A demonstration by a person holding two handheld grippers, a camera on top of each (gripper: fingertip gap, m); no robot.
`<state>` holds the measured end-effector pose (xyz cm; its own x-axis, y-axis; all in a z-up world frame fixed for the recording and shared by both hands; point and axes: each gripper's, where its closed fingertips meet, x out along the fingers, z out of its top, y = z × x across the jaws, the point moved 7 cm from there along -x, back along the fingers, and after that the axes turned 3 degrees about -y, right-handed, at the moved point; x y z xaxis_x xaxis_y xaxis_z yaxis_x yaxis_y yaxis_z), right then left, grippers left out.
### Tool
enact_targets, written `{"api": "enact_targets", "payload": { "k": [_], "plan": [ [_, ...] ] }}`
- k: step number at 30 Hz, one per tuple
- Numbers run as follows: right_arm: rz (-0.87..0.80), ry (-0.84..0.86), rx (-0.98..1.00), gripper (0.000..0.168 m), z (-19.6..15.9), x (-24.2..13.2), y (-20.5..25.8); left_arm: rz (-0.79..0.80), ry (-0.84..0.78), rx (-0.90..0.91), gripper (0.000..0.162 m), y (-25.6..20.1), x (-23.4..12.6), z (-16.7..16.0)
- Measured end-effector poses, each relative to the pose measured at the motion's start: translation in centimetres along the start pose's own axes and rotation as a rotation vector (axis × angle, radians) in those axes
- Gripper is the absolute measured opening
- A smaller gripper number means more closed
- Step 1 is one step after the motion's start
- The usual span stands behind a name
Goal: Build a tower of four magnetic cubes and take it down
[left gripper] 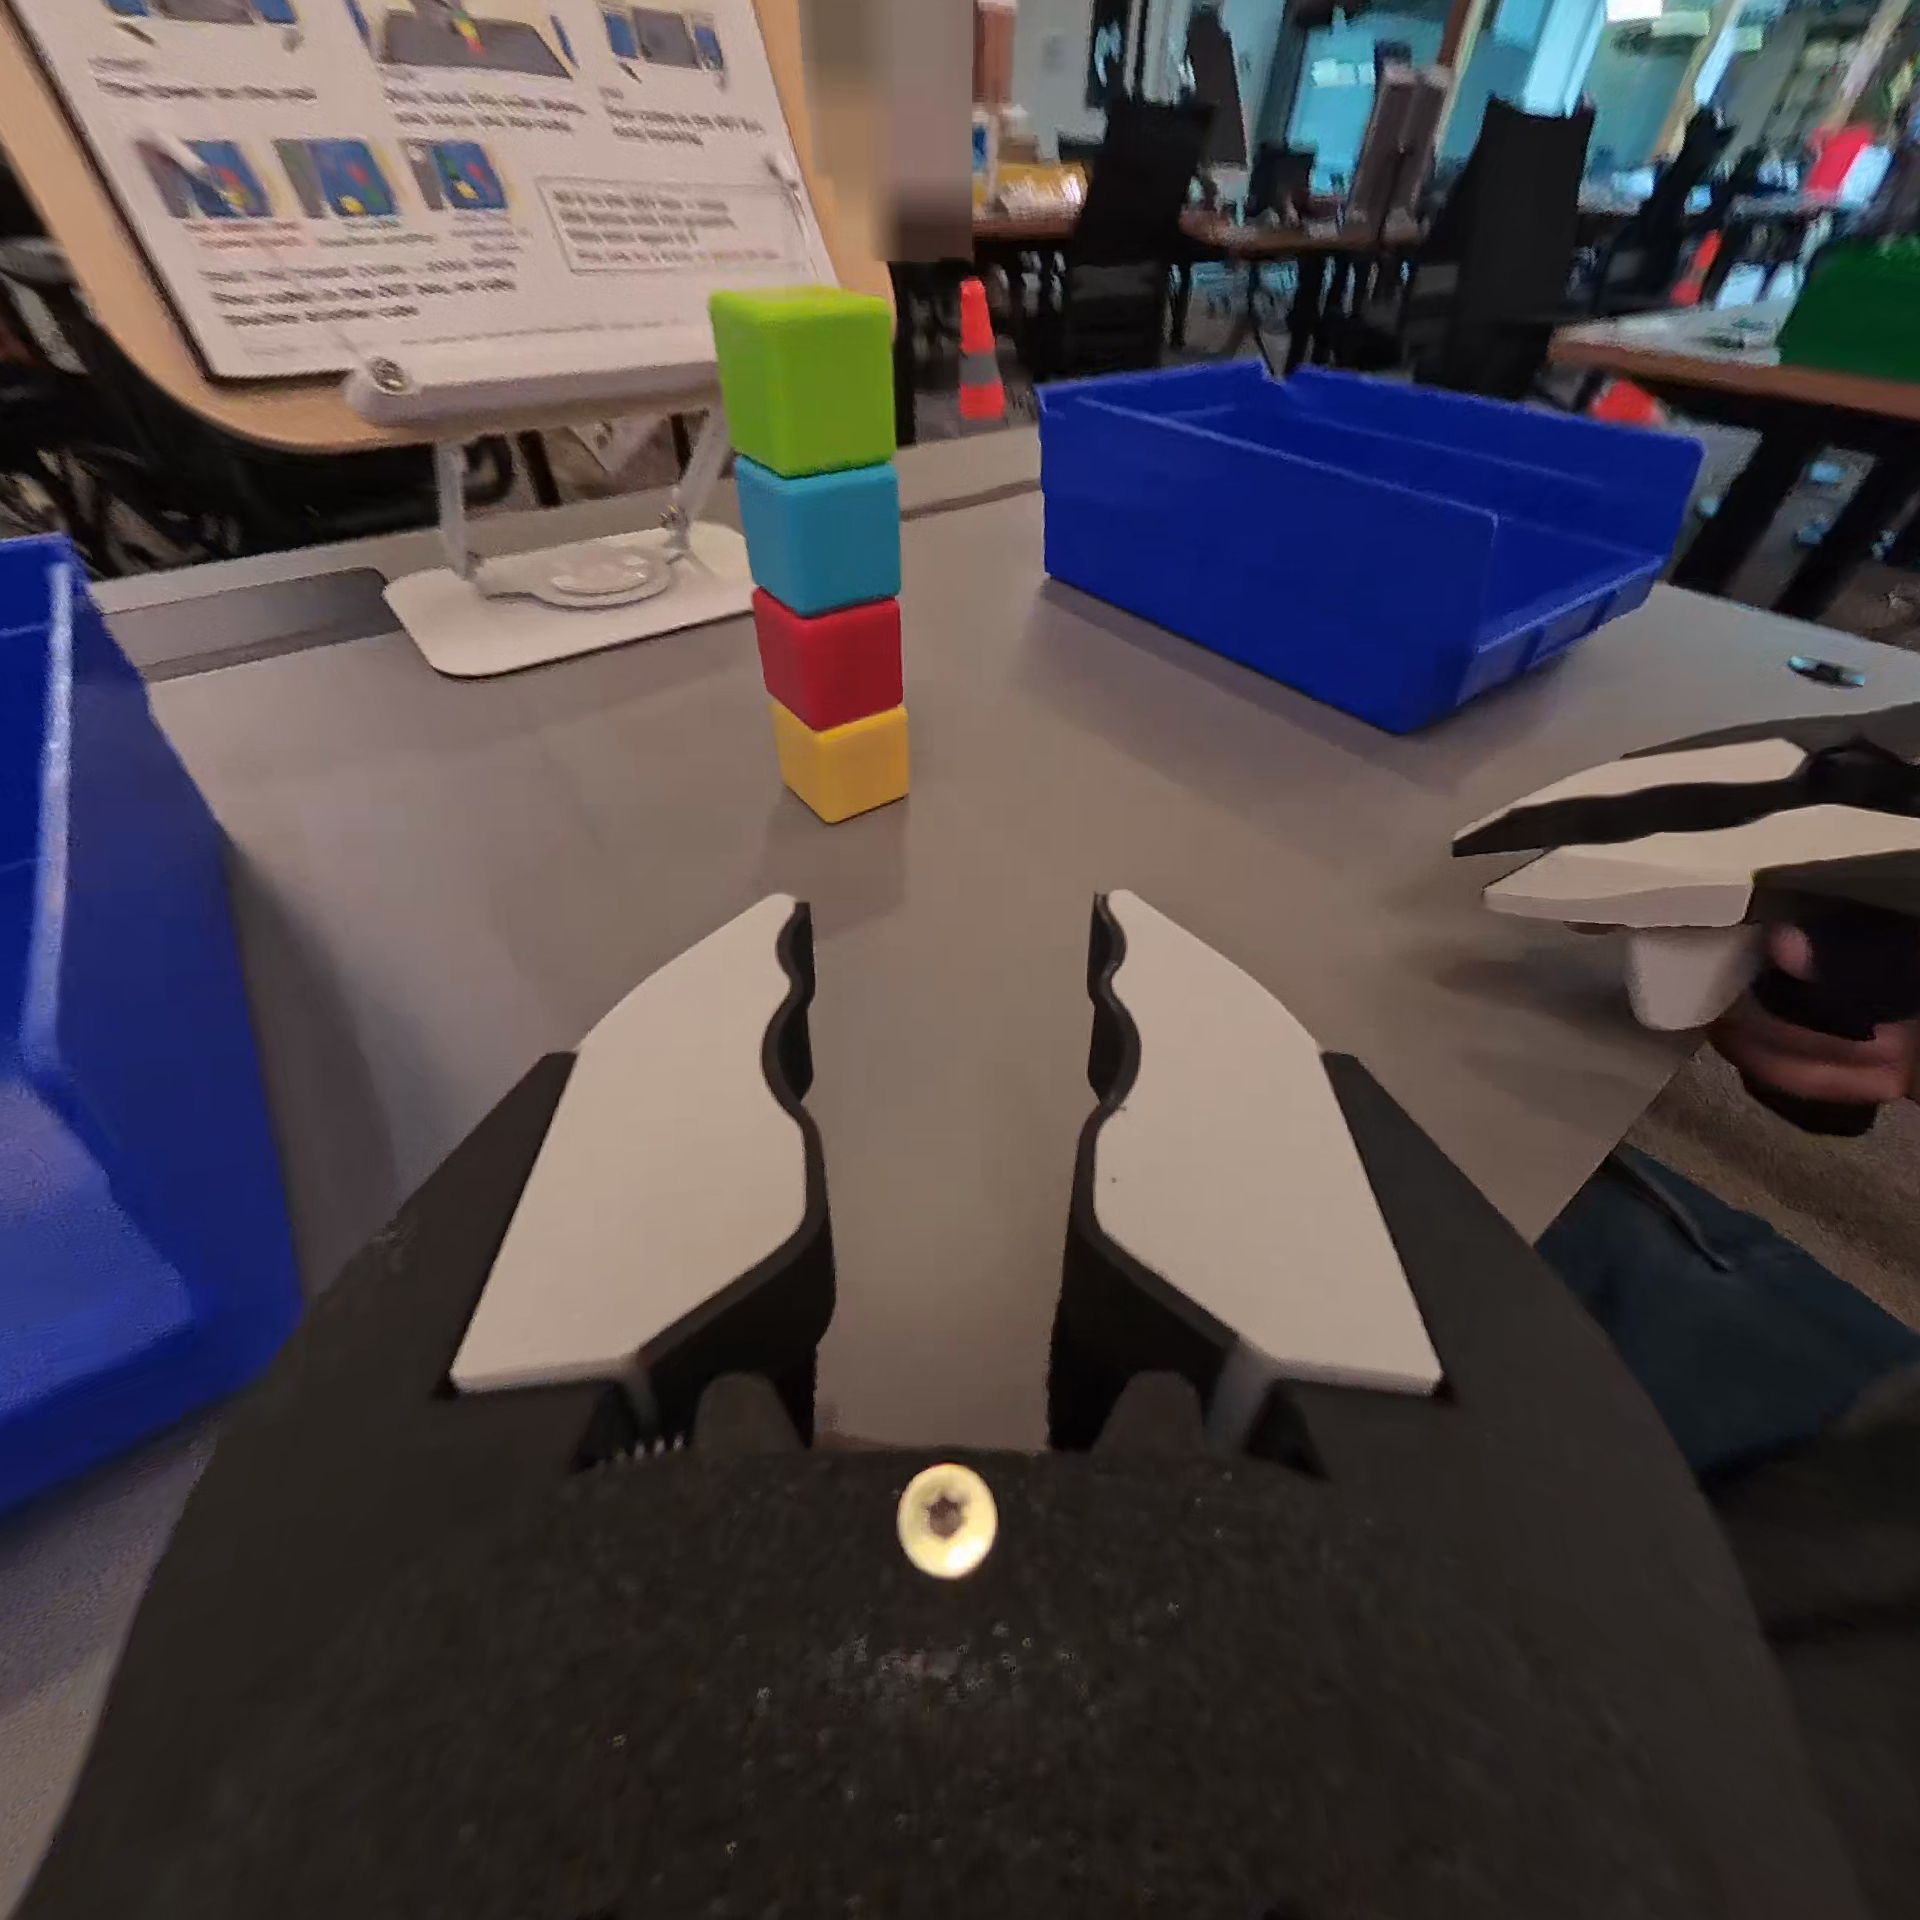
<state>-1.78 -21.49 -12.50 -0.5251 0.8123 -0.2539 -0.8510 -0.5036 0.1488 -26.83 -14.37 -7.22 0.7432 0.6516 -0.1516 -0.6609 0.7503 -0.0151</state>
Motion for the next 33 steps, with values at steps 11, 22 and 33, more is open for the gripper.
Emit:
{"api": "enact_targets", "payload": {
  "k": [11, 22, 33],
  "plan": [
    [-0.010, 0.004, -0.001, 0.026, -0.2, 0.0, -0.1, -0.042, -0.159, 0.045, 0.058, -2.1, -0.3, -0.4],
    [-0.003, 0.006, -0.008, 0.026, -0.1, 0.1, 0.0, -0.248, -0.223, 0.020, 0.058, 3.7, 7.1, 2.3],
    [0.006, -0.013, 0.012, 0.026, 0.0, -0.3, -0.2, -0.385, -0.099, 0.039, 0.081, 8.0, 18.9, 2.7]
  ]
}}
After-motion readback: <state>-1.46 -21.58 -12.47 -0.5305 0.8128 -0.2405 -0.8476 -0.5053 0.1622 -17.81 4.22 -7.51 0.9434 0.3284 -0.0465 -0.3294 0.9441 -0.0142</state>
